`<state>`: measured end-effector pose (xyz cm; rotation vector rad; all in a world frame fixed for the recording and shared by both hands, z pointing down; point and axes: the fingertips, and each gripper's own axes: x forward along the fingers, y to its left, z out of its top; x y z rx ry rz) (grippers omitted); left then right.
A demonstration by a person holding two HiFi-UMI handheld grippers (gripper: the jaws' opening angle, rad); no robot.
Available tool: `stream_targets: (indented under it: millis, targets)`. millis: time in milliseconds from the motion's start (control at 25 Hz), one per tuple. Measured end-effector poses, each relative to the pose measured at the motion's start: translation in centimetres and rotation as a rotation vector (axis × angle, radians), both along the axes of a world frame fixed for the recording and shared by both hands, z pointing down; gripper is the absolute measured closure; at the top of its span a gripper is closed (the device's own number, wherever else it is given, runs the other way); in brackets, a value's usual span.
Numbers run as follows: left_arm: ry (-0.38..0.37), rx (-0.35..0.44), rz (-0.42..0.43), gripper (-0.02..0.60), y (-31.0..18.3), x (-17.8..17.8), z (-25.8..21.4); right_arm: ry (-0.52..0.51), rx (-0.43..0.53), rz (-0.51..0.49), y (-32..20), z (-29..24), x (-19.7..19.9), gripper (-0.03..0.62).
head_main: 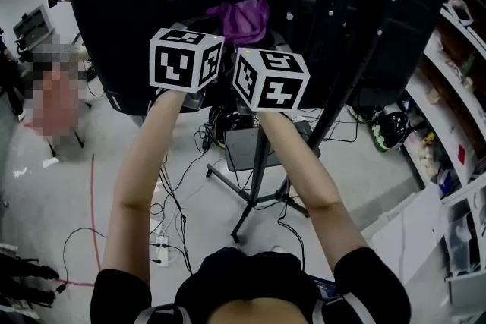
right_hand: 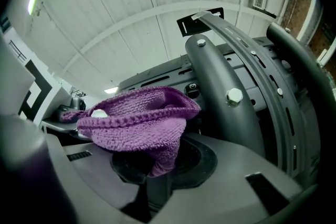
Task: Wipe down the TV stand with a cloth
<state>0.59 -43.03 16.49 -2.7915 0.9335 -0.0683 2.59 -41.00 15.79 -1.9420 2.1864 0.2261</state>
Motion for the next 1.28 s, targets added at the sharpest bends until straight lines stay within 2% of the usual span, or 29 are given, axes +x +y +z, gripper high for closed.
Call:
stream_targets:
  millis: [160, 360, 600, 840, 1080, 1280]
  targets:
    - [0.061, -0.015, 0.008, 0.575, 1.6, -0.2, -1.1, 0.016, 0.037, -0.048, 1.7, -1.1, -0.2, 0.53]
    - [0.126, 0.039, 0.061, 0.575, 5.1, 0.9, -4.5, 0.06, 0.134, -0.092, 5.2, -4.5, 1.0, 0.53]
    - [0.178, 0.069, 0.152, 0.575, 8.3, 3.9, -8.6, 0.121, 0.208, -0.111, 8.4, -8.5, 4.2, 0.53]
    - [0.239, 0.043, 0.247, 0.575, 10.7, 7.5, -10.5, 0.124, 0.247, -0.084, 10.0, -10.9, 8.9, 0.53]
    - [0.266, 0.053, 0.221, 0.575, 11.0, 8.6, -10.6, 0.094, 0.238, -0.046, 8.7, -11.9, 13.0, 0.53]
    - [0.254, 0.061, 0.172, 0.575, 10.4, 7.5, -10.0, 0.086, 0.206, -0.034, 5.8, -12.1, 13.6, 0.53]
